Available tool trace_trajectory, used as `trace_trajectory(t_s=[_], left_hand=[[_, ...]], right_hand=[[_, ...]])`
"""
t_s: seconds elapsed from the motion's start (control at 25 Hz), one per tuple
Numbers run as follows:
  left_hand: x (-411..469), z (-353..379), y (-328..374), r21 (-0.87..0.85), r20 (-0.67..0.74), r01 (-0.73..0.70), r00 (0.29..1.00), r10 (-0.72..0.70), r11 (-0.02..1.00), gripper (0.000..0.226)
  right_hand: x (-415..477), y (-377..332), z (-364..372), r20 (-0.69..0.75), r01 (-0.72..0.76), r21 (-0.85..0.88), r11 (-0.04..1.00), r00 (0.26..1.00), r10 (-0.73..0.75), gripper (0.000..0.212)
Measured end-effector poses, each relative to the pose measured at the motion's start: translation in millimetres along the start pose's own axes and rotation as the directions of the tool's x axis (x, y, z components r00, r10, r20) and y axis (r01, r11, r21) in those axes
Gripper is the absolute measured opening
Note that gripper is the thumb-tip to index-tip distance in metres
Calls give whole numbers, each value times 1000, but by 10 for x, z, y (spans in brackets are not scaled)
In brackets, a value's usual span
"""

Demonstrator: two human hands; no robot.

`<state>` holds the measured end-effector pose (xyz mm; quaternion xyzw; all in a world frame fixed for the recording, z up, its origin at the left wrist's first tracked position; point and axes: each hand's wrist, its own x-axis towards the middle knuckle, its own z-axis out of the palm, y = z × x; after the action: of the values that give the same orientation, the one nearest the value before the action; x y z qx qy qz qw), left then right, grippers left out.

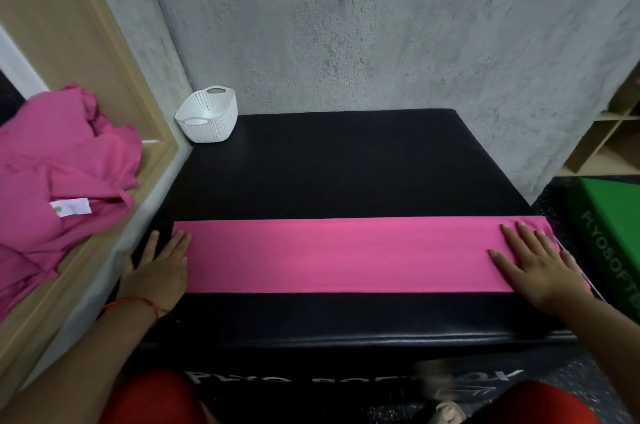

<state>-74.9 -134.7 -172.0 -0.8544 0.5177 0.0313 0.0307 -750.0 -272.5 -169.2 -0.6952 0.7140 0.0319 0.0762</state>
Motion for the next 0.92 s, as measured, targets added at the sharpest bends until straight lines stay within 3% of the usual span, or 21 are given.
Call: trace_trajectory(t_s=[0.12, 0.24, 0.36, 0.44, 0.56, 0.68, 0.92], left_hand=[[-41, -104, 652, -10, -33, -12, 999, 11, 1000, 62], [-305, -126, 1739, -190, -14, -208, 978, 209, 960, 60], [-397, -67, 2230, -168, 74, -310, 943, 326, 936, 72], [-287, -27, 1986, -119, 73, -272, 957, 281, 955, 77], [-35, 26, 1322, -95, 50, -165, 984, 170, 982, 80], [130, 43, 741, -82, 35, -76, 996, 79, 994, 84], [210, 55, 555, -121, 49, 84, 996, -78, 989, 88]], right_hand=[[-16, -404, -10, -70, 46, 34, 998, 997, -44, 95], [-95, -1254, 63, -72, 350, 120, 929, 936, -344, 73], [-128, -1672, 176, -15, 518, 18, 855, 856, -518, 77], [1, -1395, 149, -28, 462, 8, 887, 886, -462, 79], [251, -580, 77, -93, 257, 63, 964, 964, -251, 89], [372, 38, 20, -89, 64, 97, 993, 994, -55, 99], [424, 154, 78, -75, -35, 179, 983, 996, 49, 107]])
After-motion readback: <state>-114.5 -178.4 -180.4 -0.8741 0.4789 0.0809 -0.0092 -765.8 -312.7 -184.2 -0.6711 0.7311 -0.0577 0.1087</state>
